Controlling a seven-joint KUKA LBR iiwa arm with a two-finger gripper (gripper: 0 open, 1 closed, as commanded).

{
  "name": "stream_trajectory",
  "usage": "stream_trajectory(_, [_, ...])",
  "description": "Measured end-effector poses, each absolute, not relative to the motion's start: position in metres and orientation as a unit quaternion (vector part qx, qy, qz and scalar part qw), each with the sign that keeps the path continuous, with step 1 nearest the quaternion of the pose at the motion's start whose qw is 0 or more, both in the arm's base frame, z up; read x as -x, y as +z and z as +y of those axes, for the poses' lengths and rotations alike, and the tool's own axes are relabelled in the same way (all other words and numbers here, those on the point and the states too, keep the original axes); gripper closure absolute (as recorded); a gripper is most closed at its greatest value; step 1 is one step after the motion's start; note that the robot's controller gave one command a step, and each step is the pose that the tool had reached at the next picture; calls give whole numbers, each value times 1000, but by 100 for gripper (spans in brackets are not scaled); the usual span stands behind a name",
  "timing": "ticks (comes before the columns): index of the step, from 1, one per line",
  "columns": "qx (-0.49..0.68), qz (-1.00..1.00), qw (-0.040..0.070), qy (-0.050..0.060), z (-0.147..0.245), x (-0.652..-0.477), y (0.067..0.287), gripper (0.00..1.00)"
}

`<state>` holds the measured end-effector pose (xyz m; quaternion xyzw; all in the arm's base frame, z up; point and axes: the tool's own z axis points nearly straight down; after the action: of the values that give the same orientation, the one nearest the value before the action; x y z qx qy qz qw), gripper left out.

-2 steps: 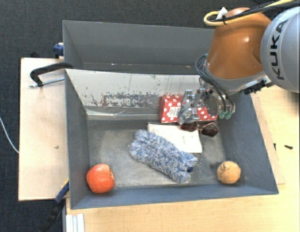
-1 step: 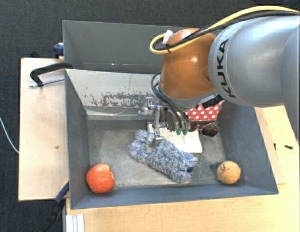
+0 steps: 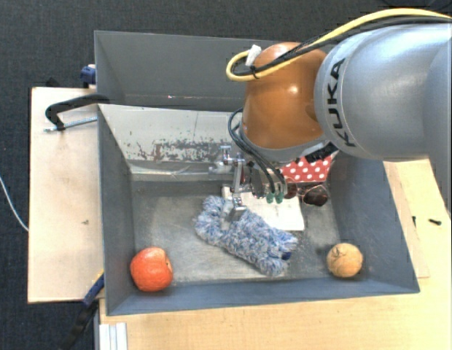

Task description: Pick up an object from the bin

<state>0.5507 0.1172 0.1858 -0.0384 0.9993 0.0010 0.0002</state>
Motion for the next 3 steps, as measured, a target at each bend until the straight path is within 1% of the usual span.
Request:
stream_trajectory(1, [100,995,1,1,115,-553,180,0])
stream_trajectory(2, [140,990,4,5,94,-554,79,100])
stream_trajectory(3, [140,990,4,5,94,-554,79,100])
